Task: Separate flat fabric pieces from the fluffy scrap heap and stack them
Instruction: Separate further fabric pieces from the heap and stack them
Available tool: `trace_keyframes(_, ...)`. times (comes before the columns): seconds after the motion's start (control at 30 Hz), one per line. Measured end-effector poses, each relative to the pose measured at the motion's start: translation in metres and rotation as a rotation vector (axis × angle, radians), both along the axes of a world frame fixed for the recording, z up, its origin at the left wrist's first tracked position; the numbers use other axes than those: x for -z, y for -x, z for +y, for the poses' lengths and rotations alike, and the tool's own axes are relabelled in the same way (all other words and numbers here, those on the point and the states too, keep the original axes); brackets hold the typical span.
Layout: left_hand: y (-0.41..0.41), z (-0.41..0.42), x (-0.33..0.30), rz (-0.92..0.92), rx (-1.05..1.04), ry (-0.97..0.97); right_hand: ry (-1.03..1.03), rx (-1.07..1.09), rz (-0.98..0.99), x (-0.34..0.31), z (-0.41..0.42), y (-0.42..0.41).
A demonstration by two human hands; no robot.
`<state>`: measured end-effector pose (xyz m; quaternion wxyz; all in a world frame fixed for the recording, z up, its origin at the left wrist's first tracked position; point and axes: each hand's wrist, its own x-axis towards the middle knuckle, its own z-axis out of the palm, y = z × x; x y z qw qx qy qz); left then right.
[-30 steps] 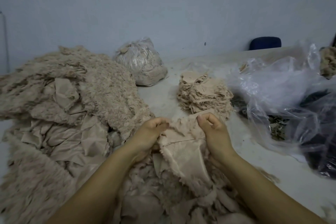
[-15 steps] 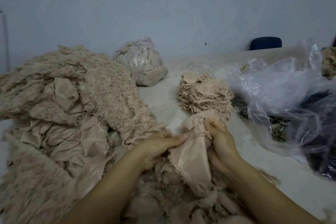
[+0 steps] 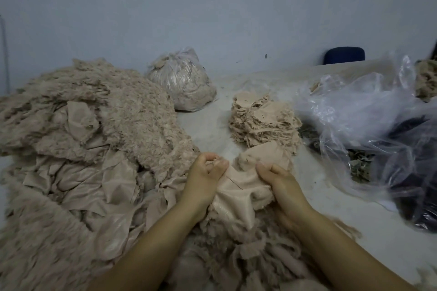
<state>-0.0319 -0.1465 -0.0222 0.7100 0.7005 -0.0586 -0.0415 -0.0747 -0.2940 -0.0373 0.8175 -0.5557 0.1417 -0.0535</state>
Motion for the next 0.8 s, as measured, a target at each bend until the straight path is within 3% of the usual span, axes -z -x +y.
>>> trace_keyframes(0.1,0.003,0.0,0.005,-0.185,0.072,-0.213,0.008,0.044,0.019,-0.004,0.006,-0.005)
trace_keyframes(0.2,0.003,0.001,0.01,-0.294,0.021,-0.29,-0.03,0.272,-0.039,-0.007,0.008,-0.01)
trace_keyframes(0.43,0.003,0.005,0.018,-0.327,-0.038,-0.248,0.101,0.467,-0.124,0.003,0.011,-0.008)
trace_keyframes(0.7,0.007,0.016,0.025,-0.388,0.15,-0.417,0.105,0.573,-0.176,-0.009,-0.005,-0.021)
trace_keyframes(0.8,0.003,0.025,0.027,-0.407,0.263,-0.578,0.068,0.577,-0.212,-0.023,-0.019,-0.024)
